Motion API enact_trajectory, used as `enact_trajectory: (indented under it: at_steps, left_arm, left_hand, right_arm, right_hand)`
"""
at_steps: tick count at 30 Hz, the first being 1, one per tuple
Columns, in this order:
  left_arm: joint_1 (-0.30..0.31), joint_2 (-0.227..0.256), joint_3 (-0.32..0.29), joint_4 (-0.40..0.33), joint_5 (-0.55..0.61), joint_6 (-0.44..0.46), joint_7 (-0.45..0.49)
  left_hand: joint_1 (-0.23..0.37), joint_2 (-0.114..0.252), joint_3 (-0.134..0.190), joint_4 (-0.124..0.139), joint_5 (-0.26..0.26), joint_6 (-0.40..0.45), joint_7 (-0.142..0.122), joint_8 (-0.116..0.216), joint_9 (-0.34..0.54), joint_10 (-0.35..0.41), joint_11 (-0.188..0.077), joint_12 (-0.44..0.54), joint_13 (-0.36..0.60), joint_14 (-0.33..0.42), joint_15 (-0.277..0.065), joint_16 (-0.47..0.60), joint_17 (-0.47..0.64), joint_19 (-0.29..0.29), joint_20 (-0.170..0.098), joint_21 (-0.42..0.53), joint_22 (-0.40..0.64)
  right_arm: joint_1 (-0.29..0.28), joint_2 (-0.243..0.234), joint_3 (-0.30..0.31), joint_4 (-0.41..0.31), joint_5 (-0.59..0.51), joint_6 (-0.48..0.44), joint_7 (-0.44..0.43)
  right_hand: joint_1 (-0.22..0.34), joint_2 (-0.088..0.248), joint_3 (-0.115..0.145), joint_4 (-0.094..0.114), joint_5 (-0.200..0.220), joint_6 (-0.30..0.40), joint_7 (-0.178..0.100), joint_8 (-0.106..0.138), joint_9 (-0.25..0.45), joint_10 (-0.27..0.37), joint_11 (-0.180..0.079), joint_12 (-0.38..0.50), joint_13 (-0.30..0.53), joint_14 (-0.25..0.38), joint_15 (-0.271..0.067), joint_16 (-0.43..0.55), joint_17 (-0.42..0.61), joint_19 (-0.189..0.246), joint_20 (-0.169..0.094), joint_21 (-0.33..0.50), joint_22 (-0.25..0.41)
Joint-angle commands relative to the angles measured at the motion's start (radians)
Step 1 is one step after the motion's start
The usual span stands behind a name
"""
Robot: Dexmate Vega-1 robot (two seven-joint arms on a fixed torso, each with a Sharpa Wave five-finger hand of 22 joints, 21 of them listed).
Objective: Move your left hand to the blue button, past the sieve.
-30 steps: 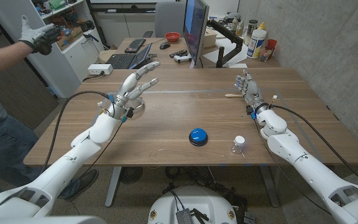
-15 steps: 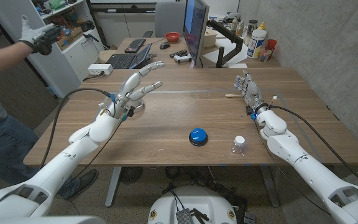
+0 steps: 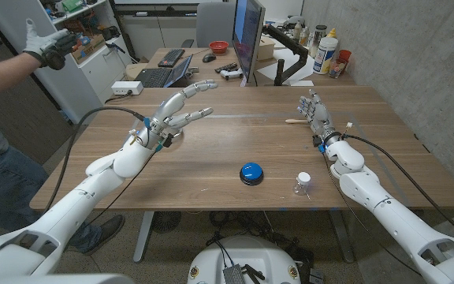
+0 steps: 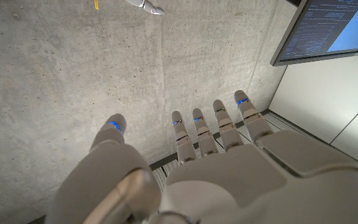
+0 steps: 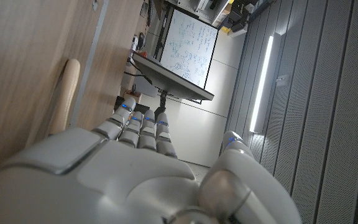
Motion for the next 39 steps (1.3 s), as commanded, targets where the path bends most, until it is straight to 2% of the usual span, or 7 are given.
enact_trajectory:
  at_steps: [1,20,28,34,39]
  left_arm:
    - [-0.014,0.023,0.022,-0.025,0.058,0.005,0.018]
    - [-0.034,0.051,0.066,-0.078,0.150,0.024,0.044]
    - [-0.041,0.059,0.089,-0.094,0.158,0.035,0.041]
    - [-0.052,0.066,0.109,-0.103,0.193,0.037,0.051]
    - [-0.063,0.070,0.130,-0.105,0.177,0.045,0.029]
  left_hand:
    - [0.011,-0.004,-0.001,-0.006,-0.001,0.012,0.000,0.007,0.006,0.011,0.000,0.004,0.005,0.003,0.000,-0.001,0.006,-0.002,0.003,-0.001,0.006]
    - [0.011,-0.005,-0.004,-0.007,-0.001,0.029,0.000,0.008,0.006,0.023,-0.003,0.005,0.005,0.006,-0.001,-0.002,0.006,-0.002,0.002,-0.004,0.006]
    - [0.011,-0.005,-0.005,-0.008,0.000,0.034,-0.001,0.006,0.006,0.026,0.013,0.004,0.006,0.007,-0.002,-0.002,0.006,-0.002,0.000,-0.005,0.006]
    - [0.012,-0.005,-0.006,-0.009,0.000,0.035,-0.002,0.005,0.006,0.027,0.003,0.003,0.006,0.007,-0.002,-0.003,0.006,-0.002,0.001,-0.006,0.006]
    - [0.012,-0.005,-0.006,-0.009,0.001,0.036,-0.004,0.004,0.006,0.026,-0.005,0.002,0.006,0.009,-0.004,-0.002,0.006,-0.001,0.002,-0.007,0.007]
  right_arm:
    - [-0.014,-0.007,0.004,-0.023,-0.009,0.005,-0.013]
    - [-0.029,-0.017,0.009,-0.049,-0.012,0.006,-0.019]
    - [-0.046,-0.029,0.014,-0.077,-0.011,-0.007,-0.030]
    - [-0.061,-0.041,0.022,-0.106,-0.014,-0.014,-0.045]
    - [-0.066,-0.046,0.023,-0.117,-0.018,-0.016,-0.049]
  right_hand:
    - [0.002,0.008,-0.005,-0.001,0.007,0.010,0.000,-0.003,0.002,0.009,0.001,-0.002,0.003,0.010,0.002,-0.003,0.002,0.005,-0.016,-0.002,0.005]
    - [0.000,0.009,-0.011,-0.001,0.011,0.015,-0.001,-0.014,0.003,0.019,-0.003,-0.005,0.003,0.028,0.004,0.003,0.002,0.008,-0.015,-0.010,0.006]
    - [0.000,0.010,-0.013,-0.002,0.012,0.016,0.000,-0.017,0.003,0.021,-0.003,-0.006,0.003,0.032,0.002,0.003,0.003,0.008,-0.014,-0.012,0.006]
    - [-0.001,0.010,-0.014,-0.002,0.012,0.018,-0.002,-0.020,0.003,0.021,-0.006,-0.008,0.003,0.034,0.003,0.003,0.003,0.006,-0.011,-0.015,0.006]
    - [-0.001,0.010,-0.016,-0.002,0.013,0.024,0.004,-0.020,0.003,0.027,-0.004,-0.008,0.003,0.038,-0.001,0.003,0.003,0.009,-0.011,-0.017,0.006]
